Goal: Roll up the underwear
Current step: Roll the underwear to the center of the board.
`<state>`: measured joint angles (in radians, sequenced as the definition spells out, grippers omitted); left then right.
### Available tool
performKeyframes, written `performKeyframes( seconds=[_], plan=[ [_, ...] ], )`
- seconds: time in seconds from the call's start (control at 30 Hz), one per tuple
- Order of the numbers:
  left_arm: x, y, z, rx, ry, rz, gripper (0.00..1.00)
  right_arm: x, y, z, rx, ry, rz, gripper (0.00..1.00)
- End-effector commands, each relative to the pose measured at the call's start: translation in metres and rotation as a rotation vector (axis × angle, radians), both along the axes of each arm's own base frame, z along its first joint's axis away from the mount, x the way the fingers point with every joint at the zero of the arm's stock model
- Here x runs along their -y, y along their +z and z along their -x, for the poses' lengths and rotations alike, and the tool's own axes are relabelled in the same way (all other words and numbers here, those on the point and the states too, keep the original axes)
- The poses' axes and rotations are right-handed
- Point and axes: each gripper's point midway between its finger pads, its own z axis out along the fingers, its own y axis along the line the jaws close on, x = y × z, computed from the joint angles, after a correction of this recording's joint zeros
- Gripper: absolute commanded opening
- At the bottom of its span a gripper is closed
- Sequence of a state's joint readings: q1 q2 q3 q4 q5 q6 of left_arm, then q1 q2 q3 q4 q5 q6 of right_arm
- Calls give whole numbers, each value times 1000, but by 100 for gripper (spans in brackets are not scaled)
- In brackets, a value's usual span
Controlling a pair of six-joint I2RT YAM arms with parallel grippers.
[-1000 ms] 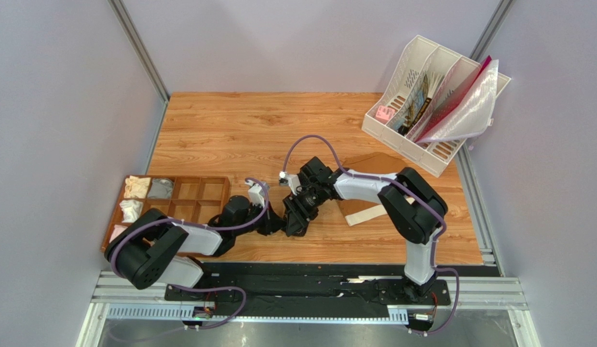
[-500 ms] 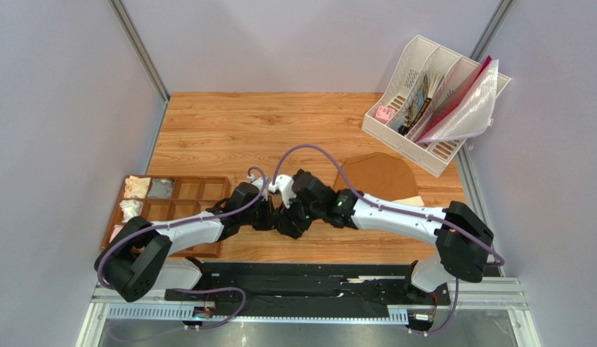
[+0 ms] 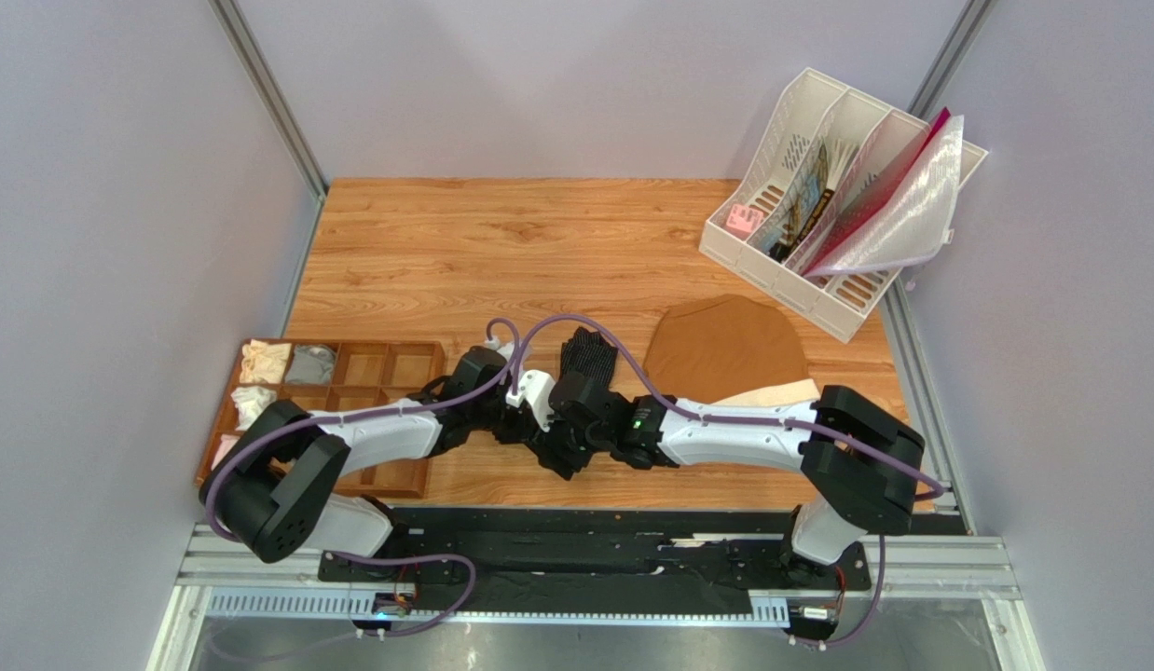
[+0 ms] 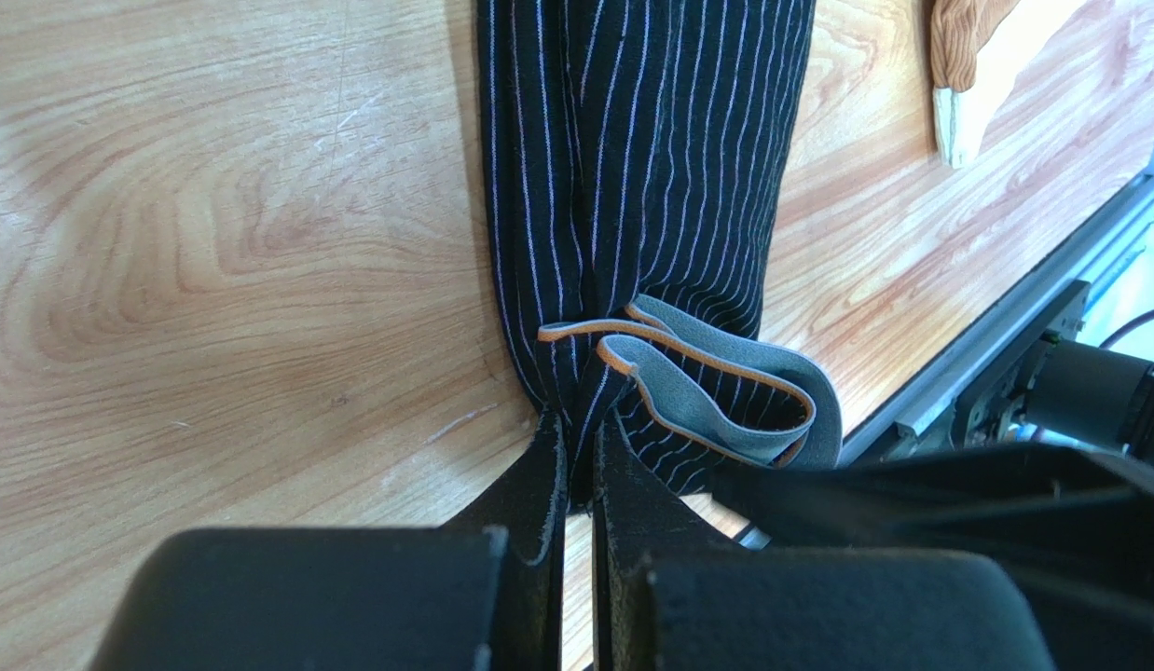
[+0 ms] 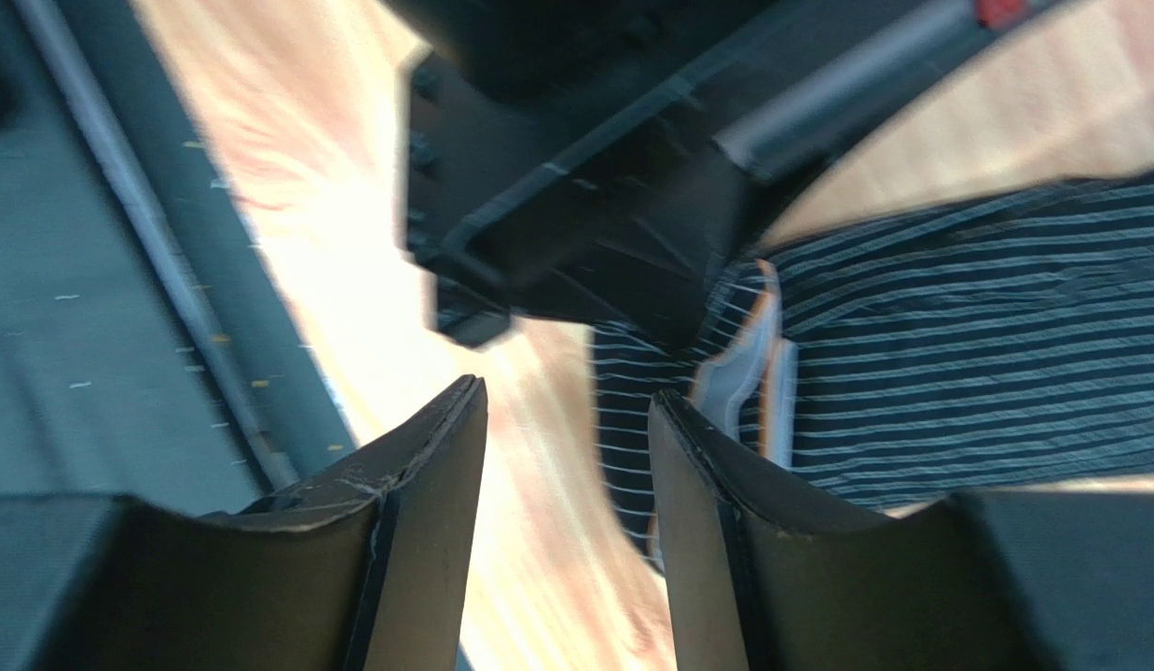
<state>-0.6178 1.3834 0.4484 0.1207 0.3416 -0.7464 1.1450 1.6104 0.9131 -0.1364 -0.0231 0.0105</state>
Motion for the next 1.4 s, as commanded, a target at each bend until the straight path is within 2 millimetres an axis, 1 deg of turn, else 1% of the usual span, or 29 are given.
performKeyframes(
  seconds=[0.0,0.07,0.13,0.4,0.57,0.6,0.63,0.67,0.7,0.77,0.8,0.83,0.93,1.03,1.1,1.17,1.23,1.27,1.33,1.37],
  plan=[
    [-21,-27,27,-124,-20,-94,0,7,-2,-18,106,-40,36,50],
    [-20,-25,25,-116,-25,-86,0,11,-5,-21,122,-55,55,50],
    [-23,-26,29,-132,-31,-99,0,14,-9,-23,132,-62,74,50],
    [-24,-22,28,-138,-32,-88,0,24,-29,-24,134,-71,134,49],
    [-24,-20,26,-142,-35,-67,0,35,-47,-25,132,-81,200,43],
    [-23,-18,26,-139,-40,-58,0,38,-53,-24,126,-85,219,35],
    [-23,-17,25,-133,-44,-52,0,38,-55,-24,123,-87,226,30],
    [-22,-16,25,-132,-47,-45,0,39,-58,-23,115,-84,234,26],
    [-21,-13,25,-125,-54,-34,0,40,-61,-20,99,-84,244,25],
    [-21,-10,24,-112,-52,-32,8,40,-66,-17,79,-76,255,24],
    [-24,-11,24,-110,-43,-44,14,39,-67,-14,65,-67,249,23],
    [-25,-9,22,-99,-33,-48,26,39,-69,-12,54,-64,247,23],
    [-29,-10,20,-89,-16,-61,47,36,-69,-6,23,-49,229,22],
    [-27,-12,18,-87,-14,-55,53,32,-67,1,-6,-25,202,23],
    [-28,-18,19,-98,-13,-64,54,31,-66,3,-16,-18,186,22],
    [-23,-17,11,-65,-10,-36,54,30,-65,3,-25,-16,173,23],
    [-21,-24,14,-89,-9,-28,54,30,-65,3,-33,-19,168,23],
    [-20,-27,12,-83,-8,-23,54,31,-66,3,-33,-19,166,22],
    [-24,-32,10,-68,4,-40,54,31,-65,1,-31,-25,162,22],
    [-25,-33,10,-62,6,-47,54,29,-64,6,-52,-3,149,22]
  ],
)
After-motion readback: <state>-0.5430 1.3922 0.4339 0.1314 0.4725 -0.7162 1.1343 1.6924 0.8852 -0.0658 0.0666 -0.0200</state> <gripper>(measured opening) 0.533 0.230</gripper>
